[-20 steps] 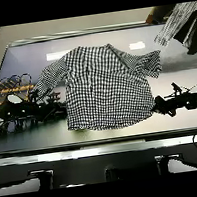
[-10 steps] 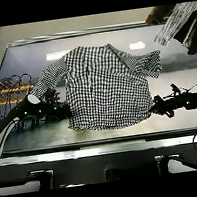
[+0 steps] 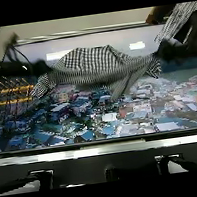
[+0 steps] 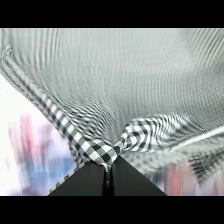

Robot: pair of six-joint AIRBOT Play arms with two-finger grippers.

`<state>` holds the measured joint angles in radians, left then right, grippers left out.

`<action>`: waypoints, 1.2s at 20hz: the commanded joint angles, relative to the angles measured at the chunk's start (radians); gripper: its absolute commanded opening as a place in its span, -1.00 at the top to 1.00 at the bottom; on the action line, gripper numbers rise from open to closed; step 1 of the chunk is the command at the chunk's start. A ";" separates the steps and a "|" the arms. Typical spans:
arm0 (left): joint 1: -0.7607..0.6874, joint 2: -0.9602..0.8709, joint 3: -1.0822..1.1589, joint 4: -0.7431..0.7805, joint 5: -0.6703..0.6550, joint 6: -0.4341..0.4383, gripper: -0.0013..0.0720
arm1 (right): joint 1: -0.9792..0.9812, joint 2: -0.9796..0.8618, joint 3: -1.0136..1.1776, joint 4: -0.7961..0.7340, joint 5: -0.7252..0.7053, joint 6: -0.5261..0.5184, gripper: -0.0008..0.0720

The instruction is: Fold the clothes and pants, and hang the long-sleeved shirts on hangers.

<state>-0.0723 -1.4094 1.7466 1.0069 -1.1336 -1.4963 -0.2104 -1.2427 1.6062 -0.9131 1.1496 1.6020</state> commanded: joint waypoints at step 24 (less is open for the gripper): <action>0.014 0.203 0.097 0.160 0.159 -0.217 0.92 | 0.010 -0.060 0.451 -0.071 -0.148 0.191 0.90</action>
<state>-0.0582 -1.0515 1.8584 1.1873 -0.9695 -1.7096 -0.2016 -1.1191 2.1021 -1.2224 1.0519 1.8400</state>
